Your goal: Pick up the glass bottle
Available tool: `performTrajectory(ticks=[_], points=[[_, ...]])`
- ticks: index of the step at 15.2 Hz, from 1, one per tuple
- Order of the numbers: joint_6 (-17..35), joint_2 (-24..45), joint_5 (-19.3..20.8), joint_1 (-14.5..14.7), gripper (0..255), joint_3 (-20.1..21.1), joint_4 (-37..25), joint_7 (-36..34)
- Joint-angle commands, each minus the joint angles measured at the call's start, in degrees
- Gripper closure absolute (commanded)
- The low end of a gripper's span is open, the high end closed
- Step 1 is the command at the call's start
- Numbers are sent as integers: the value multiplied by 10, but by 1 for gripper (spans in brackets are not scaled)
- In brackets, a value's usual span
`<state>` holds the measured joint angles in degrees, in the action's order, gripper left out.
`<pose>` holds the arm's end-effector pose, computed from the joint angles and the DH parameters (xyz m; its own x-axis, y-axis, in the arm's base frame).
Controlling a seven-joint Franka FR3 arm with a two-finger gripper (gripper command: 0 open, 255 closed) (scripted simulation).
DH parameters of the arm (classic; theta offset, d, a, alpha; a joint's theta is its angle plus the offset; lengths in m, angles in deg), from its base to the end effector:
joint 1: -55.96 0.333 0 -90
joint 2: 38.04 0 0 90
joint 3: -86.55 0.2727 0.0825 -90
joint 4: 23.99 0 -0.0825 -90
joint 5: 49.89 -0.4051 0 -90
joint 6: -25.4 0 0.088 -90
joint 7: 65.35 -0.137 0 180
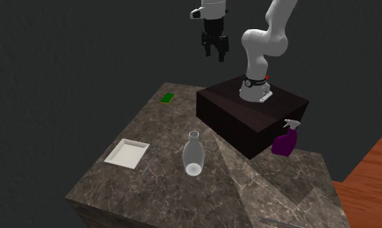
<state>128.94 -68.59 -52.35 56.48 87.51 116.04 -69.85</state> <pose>0.4150 0.0152 0.4071 0.9922 -0.0660 -0.1058 -0.0689 -0.9973 -0.0237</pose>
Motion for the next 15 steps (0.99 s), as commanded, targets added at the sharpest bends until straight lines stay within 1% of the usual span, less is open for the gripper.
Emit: performTrajectory(ticks=[1, 8, 15], points=[[41, 39, -3, 4, 0, 8, 1, -9], [158, 179, -6, 15, 0, 34, -22, -42], [249, 334, 9, 25, 0, 52, -84, -80]])
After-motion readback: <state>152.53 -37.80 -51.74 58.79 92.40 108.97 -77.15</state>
